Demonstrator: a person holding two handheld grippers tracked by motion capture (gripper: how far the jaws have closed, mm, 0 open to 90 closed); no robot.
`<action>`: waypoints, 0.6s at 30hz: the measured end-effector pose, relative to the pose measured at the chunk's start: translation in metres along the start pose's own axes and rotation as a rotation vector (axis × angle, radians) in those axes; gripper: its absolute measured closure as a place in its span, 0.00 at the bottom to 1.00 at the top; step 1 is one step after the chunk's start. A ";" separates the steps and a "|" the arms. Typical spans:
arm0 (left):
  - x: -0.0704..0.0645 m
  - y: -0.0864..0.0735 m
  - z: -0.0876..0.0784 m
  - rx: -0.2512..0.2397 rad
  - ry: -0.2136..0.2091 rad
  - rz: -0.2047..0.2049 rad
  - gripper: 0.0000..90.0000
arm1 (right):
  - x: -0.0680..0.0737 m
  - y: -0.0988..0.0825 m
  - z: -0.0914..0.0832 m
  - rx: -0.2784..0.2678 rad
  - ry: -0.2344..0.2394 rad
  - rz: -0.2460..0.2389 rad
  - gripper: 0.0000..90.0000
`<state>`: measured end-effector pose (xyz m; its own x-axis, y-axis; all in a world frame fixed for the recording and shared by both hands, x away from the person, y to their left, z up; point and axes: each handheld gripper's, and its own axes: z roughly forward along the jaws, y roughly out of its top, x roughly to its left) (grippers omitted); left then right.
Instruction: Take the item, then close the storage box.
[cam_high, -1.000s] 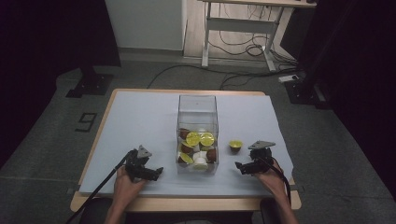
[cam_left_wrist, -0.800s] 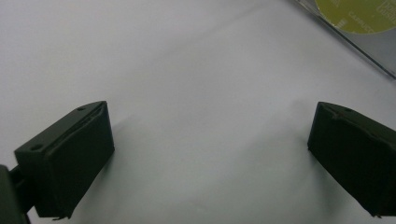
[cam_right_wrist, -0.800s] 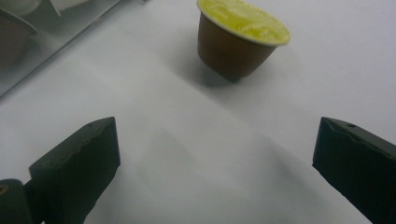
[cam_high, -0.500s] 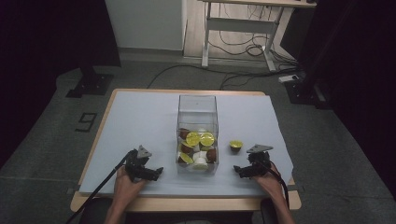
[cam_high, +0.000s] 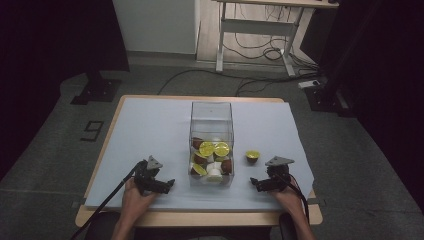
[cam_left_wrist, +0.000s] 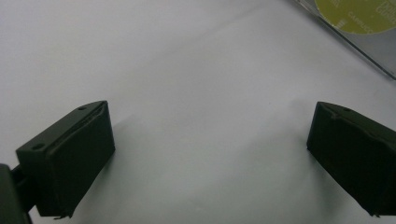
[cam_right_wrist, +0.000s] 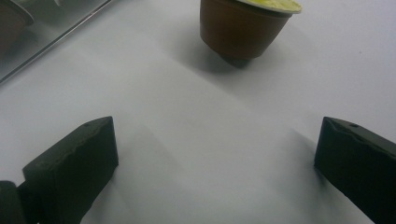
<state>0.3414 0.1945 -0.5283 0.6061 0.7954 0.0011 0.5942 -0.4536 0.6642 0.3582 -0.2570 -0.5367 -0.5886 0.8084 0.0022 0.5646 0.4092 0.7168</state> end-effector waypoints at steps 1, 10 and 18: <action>0.000 0.000 0.000 -0.001 0.000 0.000 0.01 | 0.000 0.000 0.000 0.000 0.000 0.000 0.00; 0.001 0.000 0.000 0.002 -0.005 -0.003 0.01 | 0.001 0.000 0.000 0.002 -0.007 0.003 0.00; -0.003 -0.001 -0.006 0.009 -0.036 0.035 0.03 | 0.004 0.003 -0.004 0.010 -0.012 -0.009 0.01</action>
<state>0.3360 0.1952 -0.5250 0.6452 0.7640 -0.0029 0.5767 -0.4845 0.6578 0.3549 -0.2542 -0.5320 -0.5870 0.8095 -0.0130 0.5649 0.4211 0.7096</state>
